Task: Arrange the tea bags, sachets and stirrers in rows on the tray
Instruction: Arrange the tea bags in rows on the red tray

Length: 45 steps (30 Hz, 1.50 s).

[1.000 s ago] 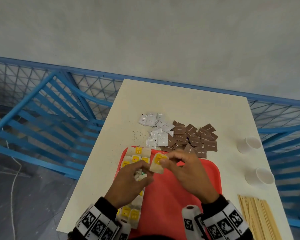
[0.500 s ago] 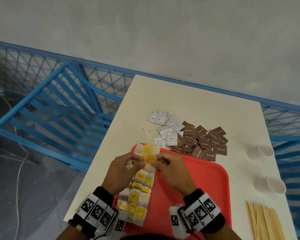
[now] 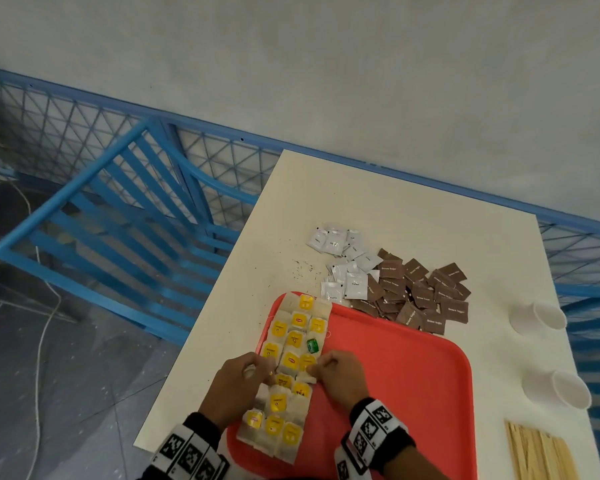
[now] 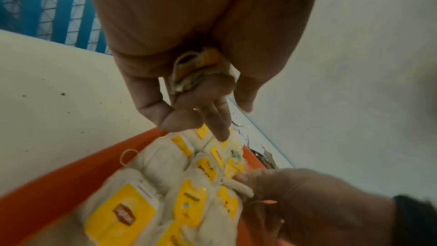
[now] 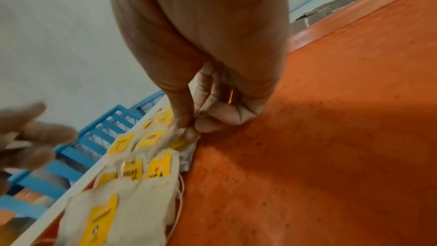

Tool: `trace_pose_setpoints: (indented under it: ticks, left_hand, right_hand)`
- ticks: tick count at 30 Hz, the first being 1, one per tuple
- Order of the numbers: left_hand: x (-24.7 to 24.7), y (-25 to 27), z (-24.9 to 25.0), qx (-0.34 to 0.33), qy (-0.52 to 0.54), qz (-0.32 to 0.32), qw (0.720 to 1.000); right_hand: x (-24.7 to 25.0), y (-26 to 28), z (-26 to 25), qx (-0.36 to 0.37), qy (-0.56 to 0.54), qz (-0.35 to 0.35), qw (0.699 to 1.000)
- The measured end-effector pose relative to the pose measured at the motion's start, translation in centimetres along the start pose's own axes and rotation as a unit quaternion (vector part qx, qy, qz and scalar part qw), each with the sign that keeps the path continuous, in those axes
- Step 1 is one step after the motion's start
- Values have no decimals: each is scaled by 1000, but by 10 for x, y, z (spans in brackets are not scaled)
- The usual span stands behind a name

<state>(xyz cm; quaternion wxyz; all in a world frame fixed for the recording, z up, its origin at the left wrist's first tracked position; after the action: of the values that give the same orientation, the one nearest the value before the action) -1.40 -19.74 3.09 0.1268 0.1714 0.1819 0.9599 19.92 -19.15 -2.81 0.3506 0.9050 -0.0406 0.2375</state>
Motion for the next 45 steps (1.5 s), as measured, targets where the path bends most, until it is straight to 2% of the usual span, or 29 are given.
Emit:
trace_pose_setpoints:
  ticks: [3, 6, 8, 13, 19, 23, 25, 28, 31, 34, 37, 39, 40, 41, 43, 45]
  left_hand:
    - [2, 0, 15, 103, 172, 5, 980]
    - [5, -1, 23, 176, 381, -18, 908]
    - [8, 0, 29, 184, 457, -39, 869]
    - [2, -5, 46, 149, 521, -70, 838]
    - [-27, -15, 69, 125, 513, -85, 845]
    - [-43, -15, 89, 105, 487, -141, 856]
    - [-47, -15, 96, 97, 458, -177, 866]
    - [-50, -14, 98, 103, 426, -199, 876]
    - [-51, -11, 98, 119, 417, -205, 878]
    - [-51, -7, 97, 127, 407, -218, 878]
    - [-54, -6, 94, 153, 426, -211, 866]
    - [-57, -6, 97, 167, 446, -207, 855]
    - [-57, -5, 100, 163, 446, -209, 855]
    - [-57, -5, 103, 153, 437, -206, 862]
    - [-54, -7, 108, 123, 395, -188, 891]
    - [-49, -9, 113, 82, 333, -150, 927]
  right_hand:
    - [-3, 1, 0, 2, 17, 37, 999]
    - [0, 3, -4, 9, 43, 45, 998]
    - [7, 7, -11, 21, 45, 38, 998]
    - [46, 32, -45, 127, -6, 11, 992]
    - [79, 82, -80, 272, 24, 14, 962]
    - [82, 100, -77, 397, 179, 24, 900]
    - [91, 102, -75, 422, 225, 32, 878]
    - [104, 106, -75, 446, 261, 41, 855]
    - [110, 109, -74, 454, 274, 21, 847]
    - [111, 109, -74, 466, 282, 39, 838]
    - [110, 108, -78, 462, 255, 44, 848]
    - [113, 112, -84, 432, 167, 25, 886]
    - [117, 114, -89, 404, 86, 21, 910]
    - [124, 115, -95, 365, -7, 16, 931]
    - [137, 114, -101, 273, -158, -14, 949]
    - [149, 113, -104, 231, -183, -38, 955]
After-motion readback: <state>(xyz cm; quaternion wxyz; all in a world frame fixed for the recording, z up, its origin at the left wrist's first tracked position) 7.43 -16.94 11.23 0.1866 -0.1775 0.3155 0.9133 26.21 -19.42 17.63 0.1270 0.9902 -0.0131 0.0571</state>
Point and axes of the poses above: each hand's wrist, its own y-axis away from the middle knuckle, its own x-axis out of the back of the hand, z = x × y, the point moved 1 cm from there along -y, towards the middle knuckle, and after that the axes turned 7 degrees about -x, right-handed, at the moved point
